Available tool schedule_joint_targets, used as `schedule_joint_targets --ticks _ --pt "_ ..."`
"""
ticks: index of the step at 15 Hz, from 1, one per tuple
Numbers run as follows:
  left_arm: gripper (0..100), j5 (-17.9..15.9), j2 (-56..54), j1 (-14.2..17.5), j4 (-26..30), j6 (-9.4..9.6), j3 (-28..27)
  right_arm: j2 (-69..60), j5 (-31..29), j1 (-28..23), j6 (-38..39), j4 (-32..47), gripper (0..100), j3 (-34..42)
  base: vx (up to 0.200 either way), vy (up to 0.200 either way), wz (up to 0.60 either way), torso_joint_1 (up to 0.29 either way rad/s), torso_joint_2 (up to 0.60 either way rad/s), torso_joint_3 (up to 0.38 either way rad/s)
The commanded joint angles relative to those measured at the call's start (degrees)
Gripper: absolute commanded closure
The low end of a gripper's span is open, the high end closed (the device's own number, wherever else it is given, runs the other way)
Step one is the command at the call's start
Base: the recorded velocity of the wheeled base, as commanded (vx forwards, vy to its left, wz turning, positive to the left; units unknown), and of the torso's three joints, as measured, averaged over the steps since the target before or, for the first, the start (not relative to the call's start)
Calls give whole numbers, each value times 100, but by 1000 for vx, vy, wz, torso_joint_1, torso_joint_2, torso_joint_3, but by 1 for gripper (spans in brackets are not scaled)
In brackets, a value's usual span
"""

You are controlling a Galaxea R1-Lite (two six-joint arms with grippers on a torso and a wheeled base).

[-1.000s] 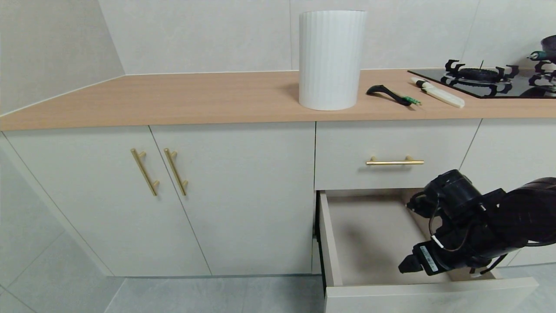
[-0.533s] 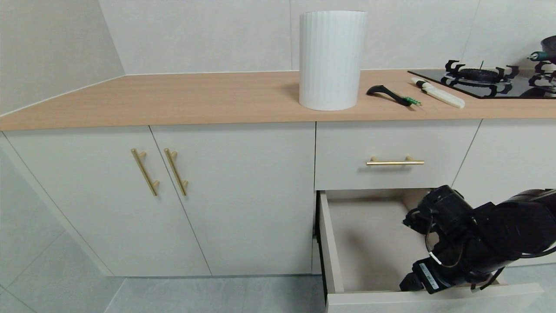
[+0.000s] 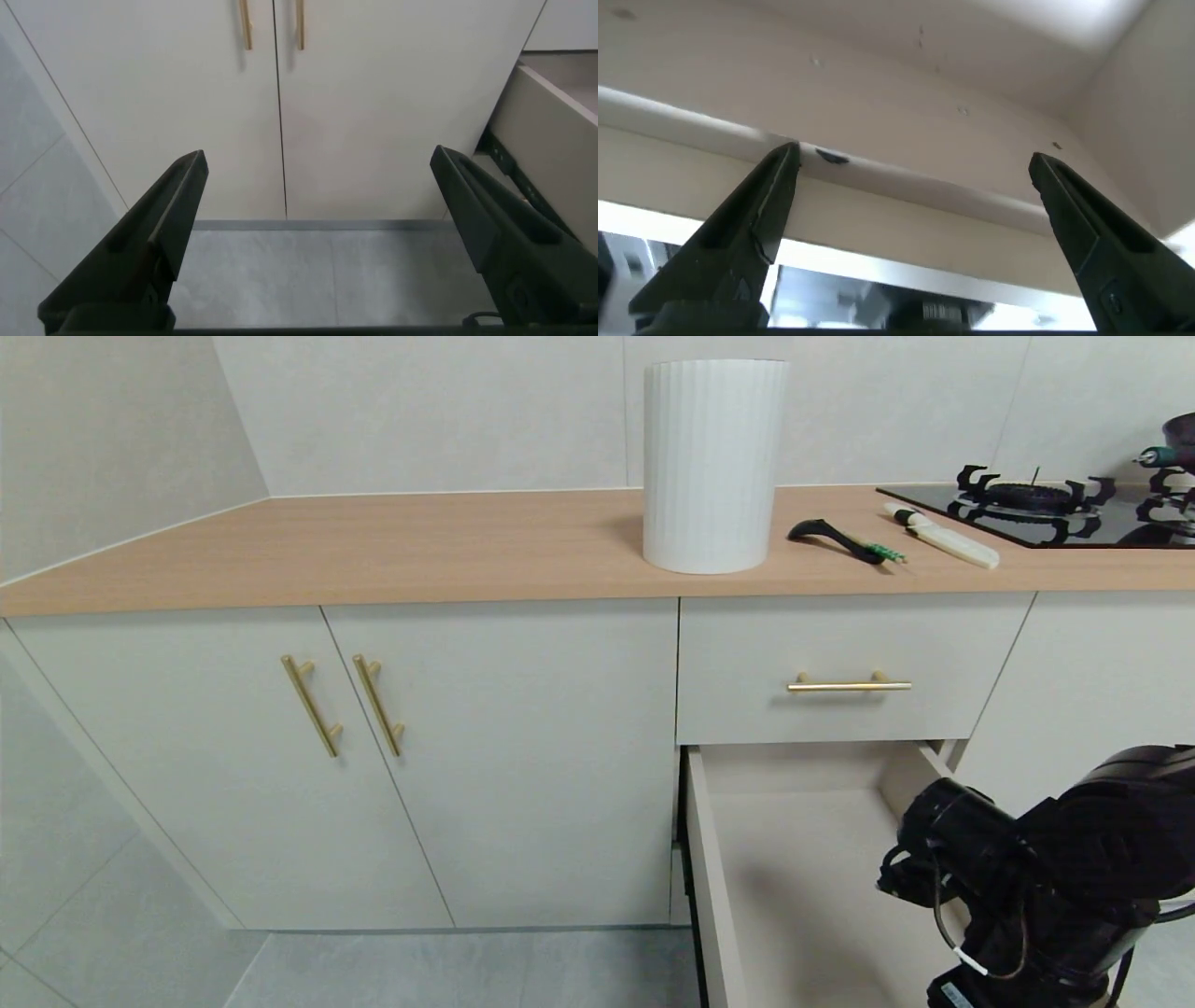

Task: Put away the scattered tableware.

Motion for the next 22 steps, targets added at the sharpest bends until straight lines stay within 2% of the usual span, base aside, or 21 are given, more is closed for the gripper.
schedule_joint_targets --ticks 1,5,9,12,15,19,22 --pt "0 1 2 1 0 -2 1 6 -11 191 1 142 0 -13 0 0 0 0 0 0" --pt "0 1 2 1 0 -2 1 -144 -81 156 72 133 0 -311 0 0 0 0 0 0" --pt "0 1 2 1 0 -2 1 -1910 -143 -3 388 -183 0 -672 0 0 0 0 0 0" --pt "0 1 2 1 0 -2 1 -2877 -160 -134 239 -473 0 -689 0 0 0 0 0 0" --pt "0 1 2 1 0 -2 1 -2947 -160 -477 116 -913 0 -663 0 0 0 0 0 0" --pt "0 1 2 1 0 -2 1 -3062 -152 -512 -16 -974 0 -663 0 0 0 1 -18 -12" --pt "0 1 2 1 0 -2 1 -3141 -152 -512 -43 -983 0 -663 0 0 0 23 -193 -281"
